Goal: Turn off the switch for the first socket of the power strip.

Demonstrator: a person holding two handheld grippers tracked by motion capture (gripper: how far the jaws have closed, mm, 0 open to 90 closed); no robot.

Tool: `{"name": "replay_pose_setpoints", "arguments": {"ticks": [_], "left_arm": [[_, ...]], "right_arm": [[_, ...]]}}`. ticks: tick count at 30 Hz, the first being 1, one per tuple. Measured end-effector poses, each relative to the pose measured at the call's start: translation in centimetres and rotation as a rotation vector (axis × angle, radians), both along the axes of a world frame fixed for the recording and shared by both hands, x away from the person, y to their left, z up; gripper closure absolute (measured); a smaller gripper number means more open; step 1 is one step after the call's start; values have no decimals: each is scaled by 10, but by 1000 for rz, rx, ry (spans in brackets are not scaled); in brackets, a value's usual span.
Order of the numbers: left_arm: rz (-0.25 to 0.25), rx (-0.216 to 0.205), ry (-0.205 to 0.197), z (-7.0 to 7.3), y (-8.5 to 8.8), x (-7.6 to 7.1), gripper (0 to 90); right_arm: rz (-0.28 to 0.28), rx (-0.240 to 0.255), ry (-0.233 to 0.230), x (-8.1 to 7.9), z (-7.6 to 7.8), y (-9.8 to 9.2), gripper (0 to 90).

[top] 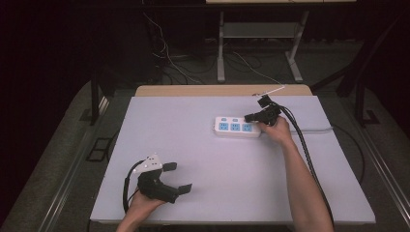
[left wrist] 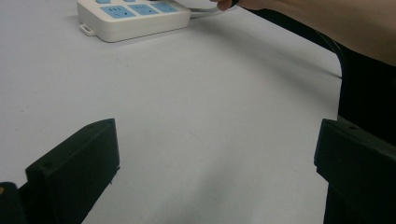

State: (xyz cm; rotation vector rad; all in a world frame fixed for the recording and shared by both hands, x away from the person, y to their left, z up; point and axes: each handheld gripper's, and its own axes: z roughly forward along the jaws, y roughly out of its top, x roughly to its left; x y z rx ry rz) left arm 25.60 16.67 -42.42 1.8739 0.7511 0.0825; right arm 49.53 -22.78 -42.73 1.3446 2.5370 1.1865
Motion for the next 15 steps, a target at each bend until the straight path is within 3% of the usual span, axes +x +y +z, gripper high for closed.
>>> {"name": "replay_pose_setpoints", "arguments": {"ticks": [2,9,11,15], "left_arm": [[-1,1,0,0,0,0,0],[-2,-2,6,-1,0,2,0],[-2,-4,7,-1,0,2,0],[-2,-4,8,-1,0,3,0]], "right_arm": [[-2,10,2,0,0,-1,900],[11,-30,-21,-1,2,2,900],[11,-56,-47,-3,10,3,900],[19,-55,-62,-7,16,1,900]]}}
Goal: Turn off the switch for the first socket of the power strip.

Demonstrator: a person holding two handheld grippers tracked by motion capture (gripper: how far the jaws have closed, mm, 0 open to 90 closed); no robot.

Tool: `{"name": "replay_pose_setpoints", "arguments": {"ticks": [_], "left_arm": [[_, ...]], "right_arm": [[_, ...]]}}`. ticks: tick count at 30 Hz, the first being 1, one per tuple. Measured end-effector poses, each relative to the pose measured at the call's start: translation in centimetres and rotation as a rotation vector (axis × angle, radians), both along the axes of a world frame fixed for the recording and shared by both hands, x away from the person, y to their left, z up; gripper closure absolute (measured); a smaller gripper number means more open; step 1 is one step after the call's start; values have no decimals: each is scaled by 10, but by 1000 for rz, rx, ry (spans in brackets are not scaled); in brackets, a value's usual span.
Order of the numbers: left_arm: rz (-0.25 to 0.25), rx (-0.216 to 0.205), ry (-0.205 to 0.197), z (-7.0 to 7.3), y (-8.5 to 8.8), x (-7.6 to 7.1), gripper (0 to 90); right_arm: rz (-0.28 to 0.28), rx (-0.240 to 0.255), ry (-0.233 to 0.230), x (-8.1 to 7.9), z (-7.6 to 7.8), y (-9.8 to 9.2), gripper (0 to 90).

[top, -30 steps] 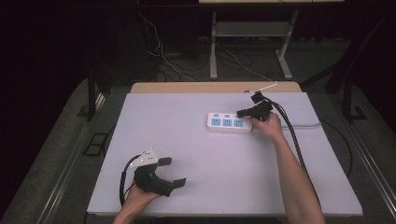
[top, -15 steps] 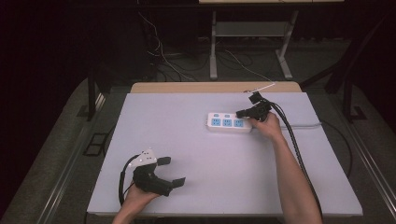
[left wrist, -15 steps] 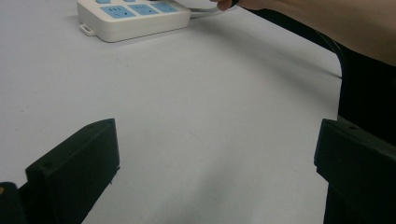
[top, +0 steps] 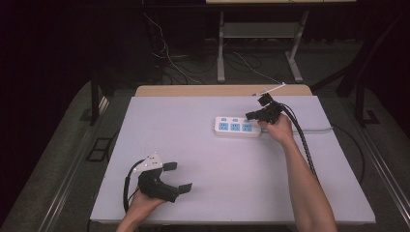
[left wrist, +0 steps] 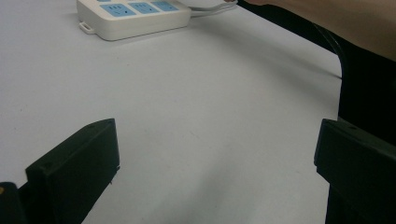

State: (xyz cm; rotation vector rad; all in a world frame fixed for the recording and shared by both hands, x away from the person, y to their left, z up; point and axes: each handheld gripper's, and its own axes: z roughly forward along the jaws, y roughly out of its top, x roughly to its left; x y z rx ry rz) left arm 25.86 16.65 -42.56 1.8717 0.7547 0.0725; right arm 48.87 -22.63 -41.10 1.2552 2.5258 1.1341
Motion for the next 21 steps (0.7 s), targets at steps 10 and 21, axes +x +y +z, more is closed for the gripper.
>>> {"name": "replay_pose_setpoints", "arguments": {"ticks": [10,21], "left_arm": [[1,-4,1,0,0,-1,0],[-1,-5,0,1,-1,-2,0]], "right_arm": [[5,4,7,-4,10,-7,900],[4,0,4,-12,25,-16,900]]}}
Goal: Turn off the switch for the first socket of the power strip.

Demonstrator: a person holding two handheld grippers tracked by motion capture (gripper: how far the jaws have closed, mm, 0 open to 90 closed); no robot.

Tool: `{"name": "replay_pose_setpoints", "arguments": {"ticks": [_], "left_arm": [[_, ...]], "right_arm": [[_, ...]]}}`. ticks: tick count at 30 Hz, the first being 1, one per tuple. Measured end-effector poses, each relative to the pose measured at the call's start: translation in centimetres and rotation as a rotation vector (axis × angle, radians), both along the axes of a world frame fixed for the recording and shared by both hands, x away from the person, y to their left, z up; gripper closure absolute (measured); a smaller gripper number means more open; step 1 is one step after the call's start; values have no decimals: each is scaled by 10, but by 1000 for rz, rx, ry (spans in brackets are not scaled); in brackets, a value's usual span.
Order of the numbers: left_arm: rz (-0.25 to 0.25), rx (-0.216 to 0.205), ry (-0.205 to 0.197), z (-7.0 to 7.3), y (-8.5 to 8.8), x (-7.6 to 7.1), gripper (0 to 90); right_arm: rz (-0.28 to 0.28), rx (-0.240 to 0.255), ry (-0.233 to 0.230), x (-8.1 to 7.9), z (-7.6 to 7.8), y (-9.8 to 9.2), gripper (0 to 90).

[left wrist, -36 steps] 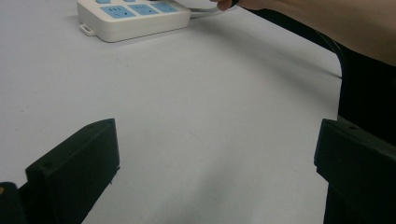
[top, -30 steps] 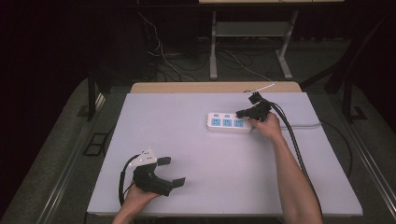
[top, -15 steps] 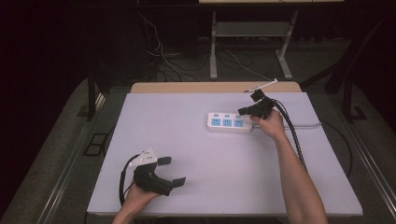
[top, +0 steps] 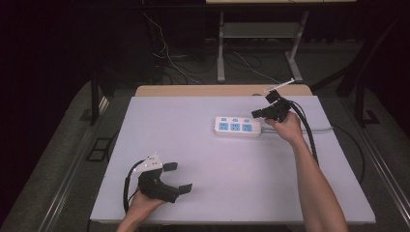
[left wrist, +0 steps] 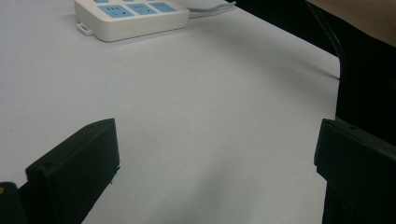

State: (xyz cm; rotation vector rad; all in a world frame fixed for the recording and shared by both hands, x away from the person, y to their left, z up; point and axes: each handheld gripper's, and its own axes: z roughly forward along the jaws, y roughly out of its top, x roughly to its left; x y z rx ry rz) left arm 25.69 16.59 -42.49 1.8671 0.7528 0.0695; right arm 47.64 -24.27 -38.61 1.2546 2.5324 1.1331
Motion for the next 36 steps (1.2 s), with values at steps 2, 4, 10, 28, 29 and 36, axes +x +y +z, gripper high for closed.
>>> {"name": "replay_pose_setpoints", "arguments": {"ticks": [2,4,10,28,29,36], "left_arm": [[0,0,1,0,0,0,0],[1,-1,2,0,0,0,0],[0,-3,-1,0,-1,-1,0],[1,-16,1,1,-1,-2,0],[0,-16,0,1,-2,-3,0],[-2,-16,0,1,-3,-3,0]], "right_arm": [[6,7,-4,-3,3,-1,900],[9,14,-11,-6,6,-1,900],[22,2,-19,-14,14,-1,900],[-61,65,-29,-42,33,-15,548],[-71,76,-33,-43,33,-17,487],[-113,109,-26,-59,36,-25,122]]}}
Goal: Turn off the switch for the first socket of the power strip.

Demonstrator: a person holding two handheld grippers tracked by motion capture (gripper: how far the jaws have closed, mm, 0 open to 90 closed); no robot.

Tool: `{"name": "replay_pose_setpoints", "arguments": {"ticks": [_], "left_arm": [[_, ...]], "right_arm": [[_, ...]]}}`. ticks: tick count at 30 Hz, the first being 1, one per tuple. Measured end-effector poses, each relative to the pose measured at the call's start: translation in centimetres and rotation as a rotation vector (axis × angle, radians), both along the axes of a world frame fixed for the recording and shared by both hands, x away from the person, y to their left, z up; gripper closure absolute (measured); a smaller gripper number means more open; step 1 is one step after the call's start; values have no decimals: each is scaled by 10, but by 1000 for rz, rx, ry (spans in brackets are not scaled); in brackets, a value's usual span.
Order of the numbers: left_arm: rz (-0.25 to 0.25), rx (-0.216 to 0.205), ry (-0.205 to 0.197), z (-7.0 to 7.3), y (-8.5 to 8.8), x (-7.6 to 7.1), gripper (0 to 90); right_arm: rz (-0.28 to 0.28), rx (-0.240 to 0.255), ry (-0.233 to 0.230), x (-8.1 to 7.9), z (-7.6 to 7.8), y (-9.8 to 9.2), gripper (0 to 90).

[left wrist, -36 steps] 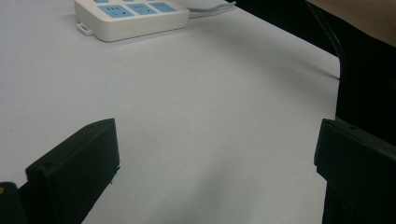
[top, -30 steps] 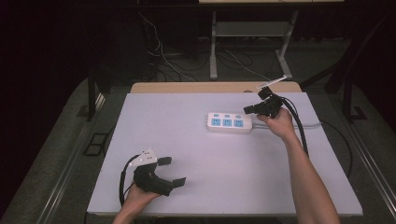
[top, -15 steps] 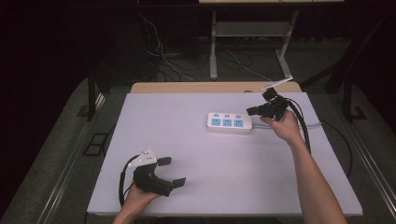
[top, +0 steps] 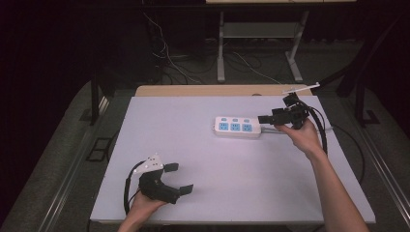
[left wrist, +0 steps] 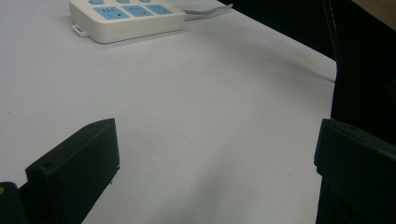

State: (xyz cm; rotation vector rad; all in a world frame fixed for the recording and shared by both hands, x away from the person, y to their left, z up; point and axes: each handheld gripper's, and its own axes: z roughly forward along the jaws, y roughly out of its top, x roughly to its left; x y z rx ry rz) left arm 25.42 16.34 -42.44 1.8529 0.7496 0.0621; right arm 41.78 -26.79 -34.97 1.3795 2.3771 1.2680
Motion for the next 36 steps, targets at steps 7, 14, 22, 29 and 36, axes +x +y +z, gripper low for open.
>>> {"name": "replay_pose_setpoints", "arguments": {"ticks": [7,14,22,29,36], "left_arm": [[-1,1,0,0,0,0,0],[0,0,1,0,0,0,0],[-1,3,0,0,0,0,0],[0,1,0,0,0,0,0],[1,2,-1,0,0,-1,0]], "right_arm": [[9,21,-6,-22,0,-4,4],[42,44,-16,-44,-3,-9,4],[82,73,-32,-67,-1,-13,4],[109,85,-46,-85,-3,-15,4],[117,86,-36,-98,-11,-18,4]]}}
